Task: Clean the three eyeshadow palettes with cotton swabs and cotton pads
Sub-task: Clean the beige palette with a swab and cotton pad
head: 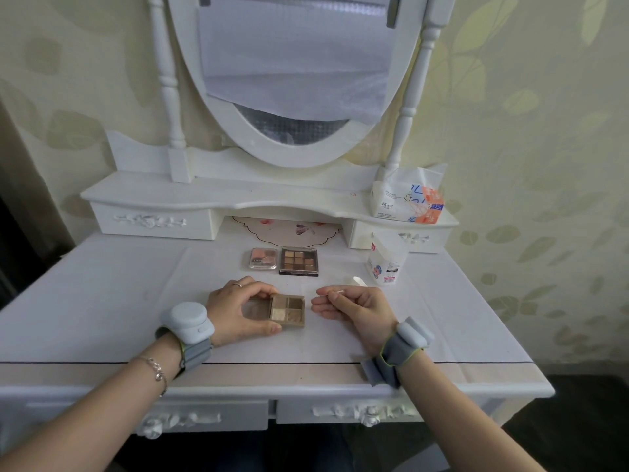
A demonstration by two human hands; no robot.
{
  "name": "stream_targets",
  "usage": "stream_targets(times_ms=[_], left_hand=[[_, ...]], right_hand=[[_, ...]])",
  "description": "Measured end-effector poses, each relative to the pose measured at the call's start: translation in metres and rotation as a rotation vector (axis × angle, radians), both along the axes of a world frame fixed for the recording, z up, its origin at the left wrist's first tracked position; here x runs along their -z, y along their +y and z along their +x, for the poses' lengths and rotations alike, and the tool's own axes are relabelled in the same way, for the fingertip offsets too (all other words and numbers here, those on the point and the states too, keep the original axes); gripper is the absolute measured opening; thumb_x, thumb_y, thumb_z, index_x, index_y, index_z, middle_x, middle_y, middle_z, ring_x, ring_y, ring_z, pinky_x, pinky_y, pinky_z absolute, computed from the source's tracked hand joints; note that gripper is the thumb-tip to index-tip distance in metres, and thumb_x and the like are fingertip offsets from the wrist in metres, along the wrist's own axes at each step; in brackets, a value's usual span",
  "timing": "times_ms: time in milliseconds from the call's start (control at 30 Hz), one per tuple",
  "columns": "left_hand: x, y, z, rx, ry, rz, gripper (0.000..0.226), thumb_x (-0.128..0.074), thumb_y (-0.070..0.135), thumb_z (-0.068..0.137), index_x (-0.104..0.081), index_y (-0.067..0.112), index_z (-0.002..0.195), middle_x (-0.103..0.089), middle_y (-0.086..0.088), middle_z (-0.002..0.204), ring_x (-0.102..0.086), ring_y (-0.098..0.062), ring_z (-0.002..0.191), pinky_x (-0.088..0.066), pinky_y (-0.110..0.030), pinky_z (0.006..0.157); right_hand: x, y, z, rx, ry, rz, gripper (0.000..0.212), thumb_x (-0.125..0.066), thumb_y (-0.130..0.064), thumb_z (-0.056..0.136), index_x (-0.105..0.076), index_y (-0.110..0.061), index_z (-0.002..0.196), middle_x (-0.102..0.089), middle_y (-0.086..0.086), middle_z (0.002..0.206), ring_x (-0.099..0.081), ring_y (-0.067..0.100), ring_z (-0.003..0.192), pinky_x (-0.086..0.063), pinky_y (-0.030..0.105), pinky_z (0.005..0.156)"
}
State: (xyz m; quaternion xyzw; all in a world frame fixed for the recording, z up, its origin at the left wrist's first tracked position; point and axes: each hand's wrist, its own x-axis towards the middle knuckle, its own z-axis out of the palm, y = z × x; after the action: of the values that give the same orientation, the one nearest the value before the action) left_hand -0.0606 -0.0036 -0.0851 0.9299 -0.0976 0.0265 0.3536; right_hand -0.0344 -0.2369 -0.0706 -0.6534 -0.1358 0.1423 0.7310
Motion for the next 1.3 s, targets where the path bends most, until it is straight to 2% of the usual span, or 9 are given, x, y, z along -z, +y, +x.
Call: stream_targets(times_ms=[233,367,533,667,800,967,1133,1233,1300], left_hand=[[0.0003,-0.001,-0.0004,0.002,-0.01,-0.003,0.069,-0.047,0.096,0.033,-0.038,0.074,0.098,-0.054,0.023,0.104,-0.046,-0.002,0.109,-0.032,-0.03,0.101],[-0.0009,-0.0026,-0.0009,-0.013,-0.013,-0.002,0.062,-0.056,0.083,0.039,-0.038,0.074,0.098,-0.055,0.022,0.104,-0.047,-0.002,0.109,-0.033,-0.032,0.103],[-0.0013,-0.0014,-0.0018,-0.016,0.006,-0.008,0.074,-0.042,0.098,0.031,-0.052,0.058,0.093,-0.054,0.024,0.105,-0.046,0.0,0.108,-0.032,-0.029,0.1],[-0.0024,-0.0024,-0.0017,-0.011,0.006,-0.008,0.068,-0.049,0.094,0.033,-0.048,0.065,0.094,-0.054,0.024,0.105,-0.046,0.001,0.108,-0.032,-0.03,0.101],[-0.0021,-0.0022,-0.0014,-0.009,0.001,-0.01,0.068,-0.049,0.093,0.033,-0.04,0.073,0.097,-0.054,0.023,0.105,-0.046,0.0,0.109,-0.032,-0.03,0.101],[-0.003,-0.0028,-0.0021,-0.018,0.005,-0.006,0.073,-0.047,0.095,0.032,-0.052,0.056,0.093,-0.054,0.022,0.106,-0.046,-0.001,0.109,-0.032,-0.031,0.102],[-0.0018,-0.0018,-0.0018,-0.009,0.001,-0.023,0.07,-0.044,0.097,0.032,-0.041,0.072,0.097,-0.054,0.024,0.104,-0.046,0.0,0.108,-0.032,-0.03,0.101],[-0.0032,-0.0039,-0.0024,-0.011,-0.005,-0.015,0.067,-0.052,0.09,0.033,-0.037,0.075,0.097,-0.054,0.023,0.103,-0.046,-0.001,0.107,-0.033,-0.031,0.102],[-0.0028,-0.0033,-0.0024,-0.008,-0.007,-0.015,0.069,-0.049,0.094,0.032,-0.037,0.075,0.097,-0.054,0.024,0.103,-0.046,-0.001,0.108,-0.033,-0.031,0.102]], right_hand=[[-0.001,0.0002,0.0002,0.084,0.007,0.028,0.022,-0.047,0.002,0.094,-0.067,-0.002,0.085,-0.073,0.006,0.073,-0.071,0.015,0.07,-0.057,0.019,0.067],[-0.0017,-0.0002,-0.0001,0.087,-0.003,0.001,0.023,-0.047,0.002,0.094,-0.066,-0.001,0.081,-0.071,0.007,0.068,-0.07,0.015,0.063,-0.057,0.021,0.063],[-0.0013,0.0008,-0.0009,0.085,-0.012,-0.02,0.023,-0.047,0.003,0.093,-0.066,-0.001,0.081,-0.071,0.007,0.068,-0.069,0.015,0.062,-0.057,0.021,0.063],[-0.002,0.0007,-0.0008,0.062,-0.014,-0.039,0.023,-0.046,0.003,0.094,-0.066,-0.001,0.082,-0.071,0.006,0.068,-0.07,0.014,0.063,-0.057,0.02,0.064],[-0.0042,-0.001,-0.0021,0.008,-0.016,-0.075,0.025,-0.045,0.003,0.094,-0.064,-0.001,0.078,-0.069,0.003,0.062,-0.067,0.012,0.056,-0.055,0.019,0.057],[-0.0023,0.0015,-0.0008,0.07,-0.032,-0.064,0.024,-0.046,0.003,0.094,-0.065,-0.003,0.082,-0.071,0.002,0.064,-0.068,0.011,0.06,-0.056,0.018,0.063],[-0.0042,0.0015,-0.0033,-0.015,-0.023,-0.123,0.025,-0.045,0.004,0.094,-0.063,-0.002,0.078,-0.068,0.002,0.058,-0.065,0.009,0.053,-0.054,0.017,0.056],[-0.0044,0.0012,-0.0028,0.046,-0.038,-0.083,0.024,-0.046,0.004,0.094,-0.065,-0.002,0.08,-0.069,0.002,0.061,-0.066,0.01,0.055,-0.055,0.018,0.058],[-0.0032,0.001,-0.0017,0.083,-0.04,-0.051,0.024,-0.046,0.004,0.094,-0.065,-0.002,0.082,-0.069,0.004,0.064,-0.067,0.012,0.058,-0.055,0.018,0.06]])
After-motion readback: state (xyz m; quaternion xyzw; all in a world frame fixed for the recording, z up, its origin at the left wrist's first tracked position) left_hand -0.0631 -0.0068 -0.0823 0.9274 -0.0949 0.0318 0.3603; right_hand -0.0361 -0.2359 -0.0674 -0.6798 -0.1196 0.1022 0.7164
